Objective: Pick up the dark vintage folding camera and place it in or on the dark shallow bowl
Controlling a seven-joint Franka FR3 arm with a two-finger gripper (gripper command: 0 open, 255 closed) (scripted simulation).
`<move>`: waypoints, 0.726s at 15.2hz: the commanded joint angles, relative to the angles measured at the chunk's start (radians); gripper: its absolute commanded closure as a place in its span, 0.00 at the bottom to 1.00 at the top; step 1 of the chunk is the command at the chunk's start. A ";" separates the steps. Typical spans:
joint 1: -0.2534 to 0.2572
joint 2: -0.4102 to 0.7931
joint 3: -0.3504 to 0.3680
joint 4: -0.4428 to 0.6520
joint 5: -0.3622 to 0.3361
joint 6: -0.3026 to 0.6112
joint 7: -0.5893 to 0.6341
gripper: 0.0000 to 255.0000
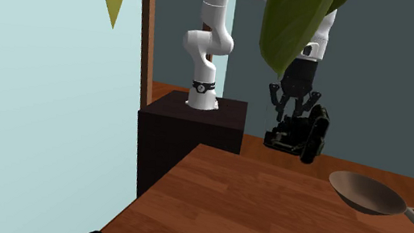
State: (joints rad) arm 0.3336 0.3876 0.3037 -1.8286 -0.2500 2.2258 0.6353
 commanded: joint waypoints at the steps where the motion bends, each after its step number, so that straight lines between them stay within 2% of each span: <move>1: 0.034 0.029 0.007 0.057 -0.010 -0.033 0.038 1.00; 6: 0.130 0.140 0.016 0.235 -0.041 -0.114 0.126 1.00; 11: 0.236 0.279 0.016 0.468 -0.068 -0.219 0.194 1.00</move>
State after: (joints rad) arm 0.5479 0.6371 0.3211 -1.4071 -0.3115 2.0241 0.8141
